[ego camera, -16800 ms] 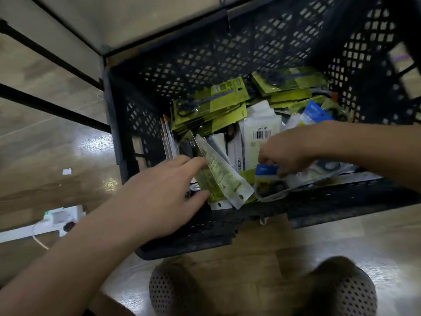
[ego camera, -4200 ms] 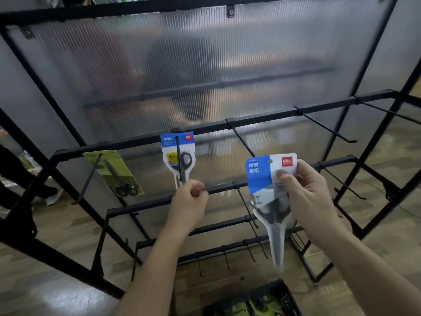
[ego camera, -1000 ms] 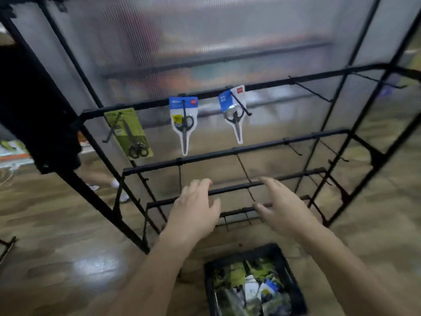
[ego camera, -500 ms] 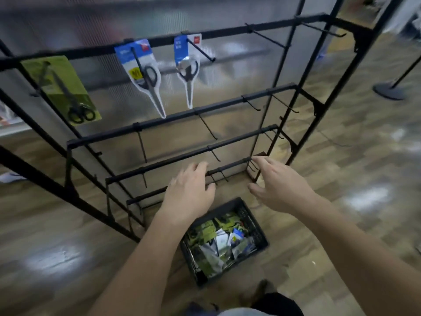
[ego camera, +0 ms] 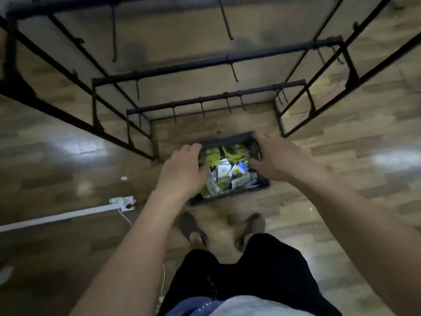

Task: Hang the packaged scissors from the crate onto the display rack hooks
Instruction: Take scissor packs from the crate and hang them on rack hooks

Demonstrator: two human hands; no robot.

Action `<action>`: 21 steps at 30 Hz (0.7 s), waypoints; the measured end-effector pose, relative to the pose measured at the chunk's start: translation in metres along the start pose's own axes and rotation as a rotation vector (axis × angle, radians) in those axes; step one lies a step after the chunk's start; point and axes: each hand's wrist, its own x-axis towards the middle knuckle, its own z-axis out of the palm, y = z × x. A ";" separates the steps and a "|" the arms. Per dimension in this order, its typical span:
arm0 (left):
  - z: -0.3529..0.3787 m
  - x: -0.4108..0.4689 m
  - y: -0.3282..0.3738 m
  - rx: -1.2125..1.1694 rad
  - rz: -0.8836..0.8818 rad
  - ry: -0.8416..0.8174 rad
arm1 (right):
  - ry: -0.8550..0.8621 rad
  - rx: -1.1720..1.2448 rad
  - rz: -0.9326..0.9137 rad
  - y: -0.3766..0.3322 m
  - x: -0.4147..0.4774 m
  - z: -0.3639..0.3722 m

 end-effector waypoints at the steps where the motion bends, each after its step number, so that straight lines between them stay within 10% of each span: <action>1: 0.021 0.009 -0.001 -0.009 -0.016 -0.024 | -0.030 -0.007 -0.009 0.012 0.016 0.016; 14: 0.405 0.253 -0.106 0.087 -0.014 -0.334 | -0.446 0.025 0.092 0.184 0.321 0.382; 21: 0.579 0.382 -0.148 0.069 0.096 -0.330 | -0.327 -0.206 -0.111 0.244 0.455 0.512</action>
